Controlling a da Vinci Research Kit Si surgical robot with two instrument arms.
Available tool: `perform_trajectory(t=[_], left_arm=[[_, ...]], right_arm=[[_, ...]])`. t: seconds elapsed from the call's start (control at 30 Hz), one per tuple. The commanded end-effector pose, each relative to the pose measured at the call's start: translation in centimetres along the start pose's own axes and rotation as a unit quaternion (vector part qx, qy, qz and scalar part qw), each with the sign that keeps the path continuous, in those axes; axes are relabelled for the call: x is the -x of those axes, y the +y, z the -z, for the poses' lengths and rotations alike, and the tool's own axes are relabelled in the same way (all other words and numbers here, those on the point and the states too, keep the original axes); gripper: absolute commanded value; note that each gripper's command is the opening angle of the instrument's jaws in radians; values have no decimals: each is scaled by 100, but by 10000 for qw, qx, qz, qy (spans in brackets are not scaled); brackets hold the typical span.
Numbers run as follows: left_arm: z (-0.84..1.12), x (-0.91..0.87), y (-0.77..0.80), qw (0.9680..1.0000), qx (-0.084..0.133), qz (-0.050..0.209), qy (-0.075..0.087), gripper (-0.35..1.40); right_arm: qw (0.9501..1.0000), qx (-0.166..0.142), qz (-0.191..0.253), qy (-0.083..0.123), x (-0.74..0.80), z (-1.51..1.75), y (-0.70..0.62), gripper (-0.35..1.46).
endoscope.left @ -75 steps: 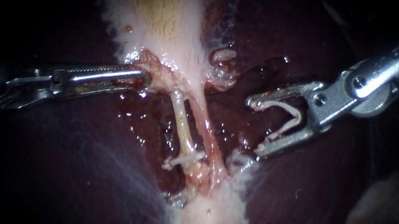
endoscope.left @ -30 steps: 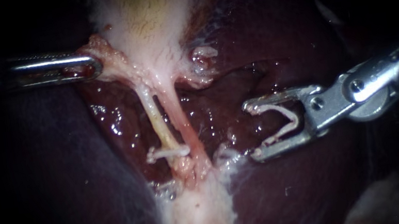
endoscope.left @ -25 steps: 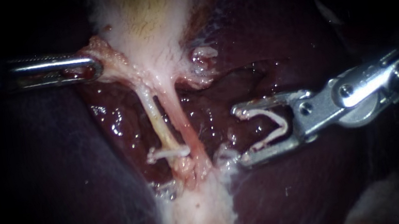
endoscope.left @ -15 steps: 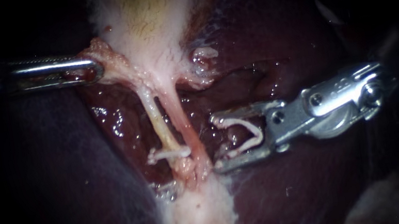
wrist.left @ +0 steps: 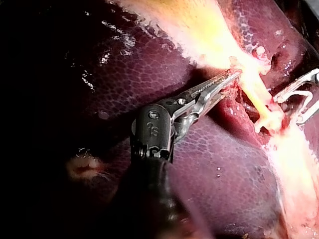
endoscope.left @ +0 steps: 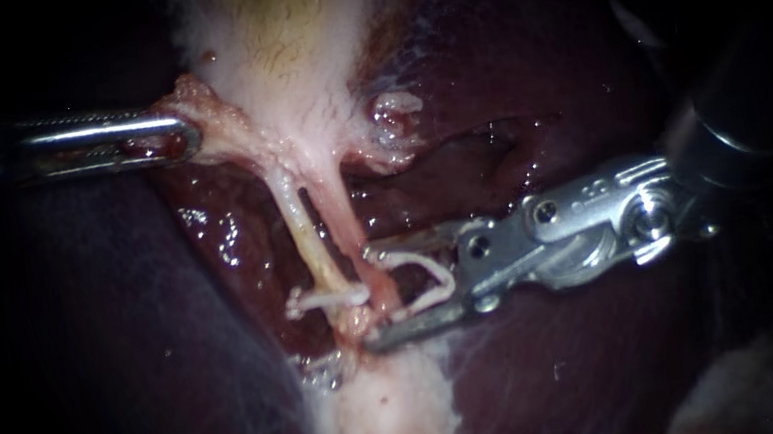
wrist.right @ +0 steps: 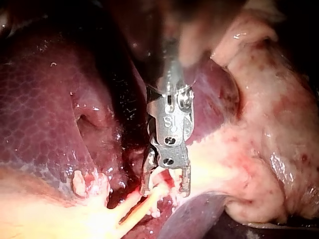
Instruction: Clipping second clip left tube
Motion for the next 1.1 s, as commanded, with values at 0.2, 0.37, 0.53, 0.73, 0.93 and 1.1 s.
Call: perform_trajectory(t=[0.2, 0.37, 0.53, 0.73, 0.93, 1.1], left_arm=[[0, 0, 2, 10000, -5, 1, 2, -35], [0, 0, 3, 10000, -8, 2, 3, -35], [0, 0, 4, 10000, -10, 2, 4, -35], [1, 0, 4, 10000, -10, 2, 4, -35], [1, 0, 6, 10000, -26, 3, 8, -35], [1, 0, 6, 10000, -27, 3, 9, -35]], right_arm=[[9999, 11, -165, -3, 5, -14, 11, 50], [9997, -20, -229, -16, 14, -30, 18, 50], [9997, -81, -216, -31, 20, -39, 20, 50], [9997, -78, -222, -30, 18, -41, 21, 50], [9997, -56, -228, -29, 16, -48, 26, 50], [9996, -69, -266, -15, 13, -55, 29, 50]])
